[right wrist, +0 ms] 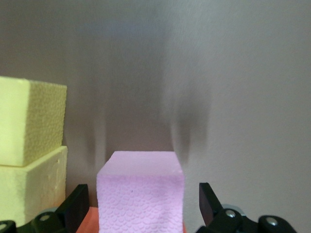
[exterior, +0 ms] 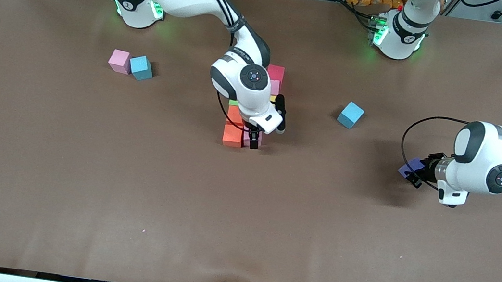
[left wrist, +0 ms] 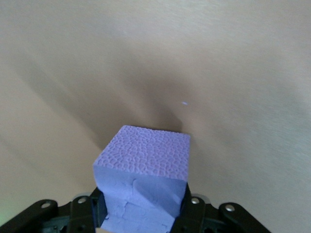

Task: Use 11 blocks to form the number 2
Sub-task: 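Release the pink cube with the right gripper while the left gripper lifts purple, then carry the purple cube to the cluster while the right gripper withdraws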

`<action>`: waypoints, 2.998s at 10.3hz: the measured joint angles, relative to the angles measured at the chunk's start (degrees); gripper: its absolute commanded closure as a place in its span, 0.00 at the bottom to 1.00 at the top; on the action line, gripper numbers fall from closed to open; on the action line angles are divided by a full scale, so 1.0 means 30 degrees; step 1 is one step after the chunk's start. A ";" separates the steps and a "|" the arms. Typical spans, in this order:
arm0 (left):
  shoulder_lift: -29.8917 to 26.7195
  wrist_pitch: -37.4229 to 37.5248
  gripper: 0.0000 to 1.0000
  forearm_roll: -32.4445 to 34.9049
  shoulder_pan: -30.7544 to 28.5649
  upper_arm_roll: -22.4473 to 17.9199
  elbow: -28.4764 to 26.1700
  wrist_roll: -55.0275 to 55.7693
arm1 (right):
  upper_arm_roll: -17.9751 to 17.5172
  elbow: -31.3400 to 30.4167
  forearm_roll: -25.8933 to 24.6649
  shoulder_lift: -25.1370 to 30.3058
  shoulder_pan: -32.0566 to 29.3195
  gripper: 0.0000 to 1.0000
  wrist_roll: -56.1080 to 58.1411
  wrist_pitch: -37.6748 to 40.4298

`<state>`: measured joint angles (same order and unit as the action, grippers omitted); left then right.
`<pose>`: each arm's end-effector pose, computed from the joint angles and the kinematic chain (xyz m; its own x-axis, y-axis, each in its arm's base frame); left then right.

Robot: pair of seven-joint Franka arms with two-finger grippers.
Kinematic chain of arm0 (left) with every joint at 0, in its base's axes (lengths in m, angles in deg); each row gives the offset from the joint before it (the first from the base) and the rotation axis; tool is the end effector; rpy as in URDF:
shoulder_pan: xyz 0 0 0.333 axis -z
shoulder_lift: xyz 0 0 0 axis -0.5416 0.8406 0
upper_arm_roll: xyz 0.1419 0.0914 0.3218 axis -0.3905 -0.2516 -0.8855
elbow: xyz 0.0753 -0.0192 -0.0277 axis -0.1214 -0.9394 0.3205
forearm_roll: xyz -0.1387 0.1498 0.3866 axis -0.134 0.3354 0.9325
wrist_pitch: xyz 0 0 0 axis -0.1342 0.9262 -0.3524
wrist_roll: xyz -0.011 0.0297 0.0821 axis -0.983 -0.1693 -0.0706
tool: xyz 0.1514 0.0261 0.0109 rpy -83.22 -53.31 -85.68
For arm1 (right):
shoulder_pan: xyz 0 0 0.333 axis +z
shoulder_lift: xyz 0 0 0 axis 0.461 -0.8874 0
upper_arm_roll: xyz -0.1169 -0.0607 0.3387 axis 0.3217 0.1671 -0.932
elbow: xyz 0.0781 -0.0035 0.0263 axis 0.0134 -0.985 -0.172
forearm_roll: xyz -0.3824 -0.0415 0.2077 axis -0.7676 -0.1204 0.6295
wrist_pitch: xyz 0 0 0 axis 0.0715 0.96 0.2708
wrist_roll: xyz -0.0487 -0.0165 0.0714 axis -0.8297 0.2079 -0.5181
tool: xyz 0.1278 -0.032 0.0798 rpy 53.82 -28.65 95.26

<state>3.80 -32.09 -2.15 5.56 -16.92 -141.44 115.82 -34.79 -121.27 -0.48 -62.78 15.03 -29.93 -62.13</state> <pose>0.6285 0.0238 0.1693 0.5792 0.7849 -0.2200 0.7643 -0.6167 -0.1884 0.5242 0.5759 0.1837 -0.1257 0.9915 0.0328 0.9895 0.1229 0.0762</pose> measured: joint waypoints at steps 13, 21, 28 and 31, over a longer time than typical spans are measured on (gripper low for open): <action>0.0800 0.0000 0.60 -0.1852 0.6334 0.0083 0.2531 1.1082 | 0.4619 -0.3111 0.0283 1.1386 -0.5701 0.00 -0.1475 0.5828; 0.2528 -0.0504 0.60 -0.2363 1.0325 0.0120 0.4380 1.8150 | 0.3574 -0.3943 0.1669 1.4896 -1.2827 0.00 -0.9998 1.1240; 0.3072 -0.2091 0.60 -0.2366 1.2108 0.0118 0.4553 2.3025 | 0.3592 -0.3325 0.3581 1.5124 -1.3908 0.00 -1.0539 1.3054; 0.3153 -0.2355 0.60 -0.2366 1.2510 0.0111 0.4553 2.4563 | 0.3454 -0.3240 0.3723 1.5124 -1.3903 0.00 -1.2106 1.3047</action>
<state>13.26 -39.16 -9.25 43.09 -16.59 -127.78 189.51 -24.43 -130.99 10.69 -17.41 -26.68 -66.24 -22.99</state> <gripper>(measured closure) 0.441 0.000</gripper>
